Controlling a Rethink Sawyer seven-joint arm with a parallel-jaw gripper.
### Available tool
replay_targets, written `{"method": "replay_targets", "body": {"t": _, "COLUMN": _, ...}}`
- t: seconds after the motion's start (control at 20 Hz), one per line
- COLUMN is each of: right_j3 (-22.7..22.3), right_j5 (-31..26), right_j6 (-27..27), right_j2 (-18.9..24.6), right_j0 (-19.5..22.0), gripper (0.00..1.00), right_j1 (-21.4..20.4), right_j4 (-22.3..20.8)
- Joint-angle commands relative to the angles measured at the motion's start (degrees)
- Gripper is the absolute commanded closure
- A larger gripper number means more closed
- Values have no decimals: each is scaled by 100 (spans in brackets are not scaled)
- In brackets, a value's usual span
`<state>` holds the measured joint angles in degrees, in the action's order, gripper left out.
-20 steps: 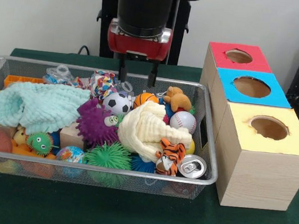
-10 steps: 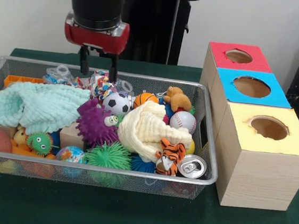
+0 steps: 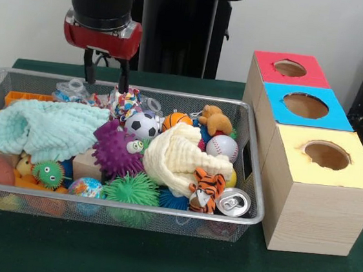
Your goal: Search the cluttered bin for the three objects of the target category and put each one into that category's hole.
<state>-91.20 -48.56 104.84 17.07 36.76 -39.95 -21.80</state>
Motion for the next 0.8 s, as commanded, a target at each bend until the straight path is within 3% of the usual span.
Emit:
{"method": "replay_targets", "body": {"t": 0.05, "right_j3": -452, "right_j5": 83, "right_j6": -1198, "right_j2": 537, "right_j0": 8, "gripper": 0, "right_j1": 121, "right_j4": -436}}
{"method": "replay_targets", "body": {"t": 0.35, "right_j3": -324, "right_j5": -184, "right_j6": -1153, "right_j2": 601, "right_j0": -56, "gripper": 0, "right_j1": 232, "right_j4": -424}}
{"method": "replay_targets", "body": {"t": 0.8, "right_j3": -105, "right_j5": -93, "right_j6": -1002, "right_j2": 628, "right_j0": -155, "gripper": 0, "right_j1": 542, "right_j4": -507}}
